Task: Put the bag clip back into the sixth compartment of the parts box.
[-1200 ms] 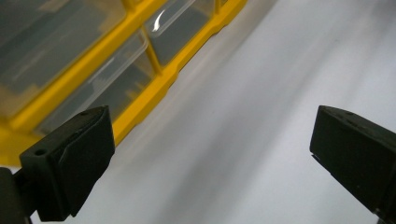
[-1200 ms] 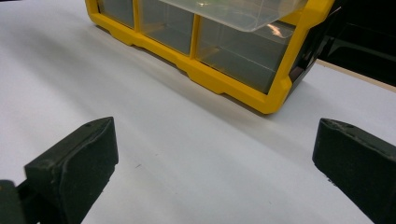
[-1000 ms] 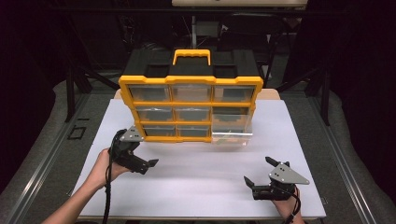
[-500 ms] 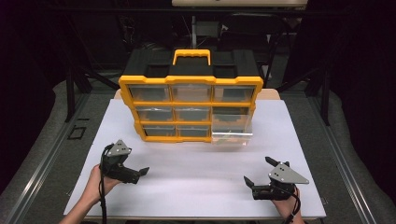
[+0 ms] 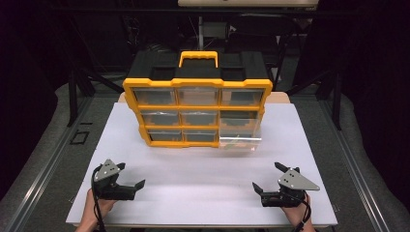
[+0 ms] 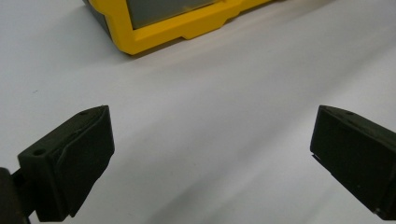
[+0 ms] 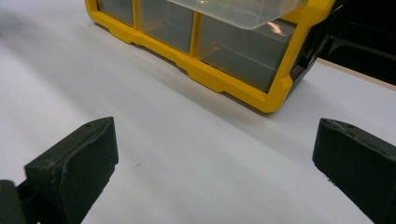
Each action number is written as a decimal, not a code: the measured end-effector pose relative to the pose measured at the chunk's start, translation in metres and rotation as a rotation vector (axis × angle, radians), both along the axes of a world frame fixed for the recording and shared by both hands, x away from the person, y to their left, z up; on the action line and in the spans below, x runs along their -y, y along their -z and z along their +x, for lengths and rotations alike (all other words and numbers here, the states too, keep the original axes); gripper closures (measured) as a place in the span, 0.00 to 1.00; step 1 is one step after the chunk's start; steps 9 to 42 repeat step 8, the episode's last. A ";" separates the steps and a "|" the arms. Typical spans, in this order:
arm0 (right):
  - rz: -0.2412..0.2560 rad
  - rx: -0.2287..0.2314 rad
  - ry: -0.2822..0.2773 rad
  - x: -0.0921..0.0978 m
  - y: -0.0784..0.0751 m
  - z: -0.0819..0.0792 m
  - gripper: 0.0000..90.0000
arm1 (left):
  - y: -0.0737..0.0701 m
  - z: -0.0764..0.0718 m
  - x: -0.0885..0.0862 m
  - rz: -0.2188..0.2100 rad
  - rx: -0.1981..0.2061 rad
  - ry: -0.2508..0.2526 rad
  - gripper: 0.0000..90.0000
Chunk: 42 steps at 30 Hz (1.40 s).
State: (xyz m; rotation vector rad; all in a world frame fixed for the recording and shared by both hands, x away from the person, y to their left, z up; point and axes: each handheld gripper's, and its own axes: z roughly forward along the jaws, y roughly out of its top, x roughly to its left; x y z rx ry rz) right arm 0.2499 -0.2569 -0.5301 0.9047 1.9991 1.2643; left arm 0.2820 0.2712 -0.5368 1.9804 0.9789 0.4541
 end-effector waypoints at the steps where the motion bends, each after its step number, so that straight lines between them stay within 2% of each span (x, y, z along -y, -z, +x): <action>1: 0.000 0.000 0.000 0.000 0.000 0.000 0.00 | 0.000 -0.001 -0.002 -0.002 0.002 0.004 0.00; 2: 0.001 0.000 -0.001 0.000 0.000 0.000 0.00 | 0.000 -0.002 -0.002 -0.006 0.013 -0.001 0.00; 3: -0.003 0.001 -0.005 -0.001 0.000 0.000 0.00 | -0.002 -0.003 -0.005 -0.009 0.042 -0.014 0.00; 5: -0.004 0.004 -0.006 -0.001 0.000 0.000 0.00 | -0.002 -0.003 -0.005 -0.009 0.049 -0.013 0.00; 42: -0.005 0.006 -0.007 -0.001 0.000 0.000 0.00 | 0.000 -0.002 -0.006 -0.013 0.043 -0.017 0.00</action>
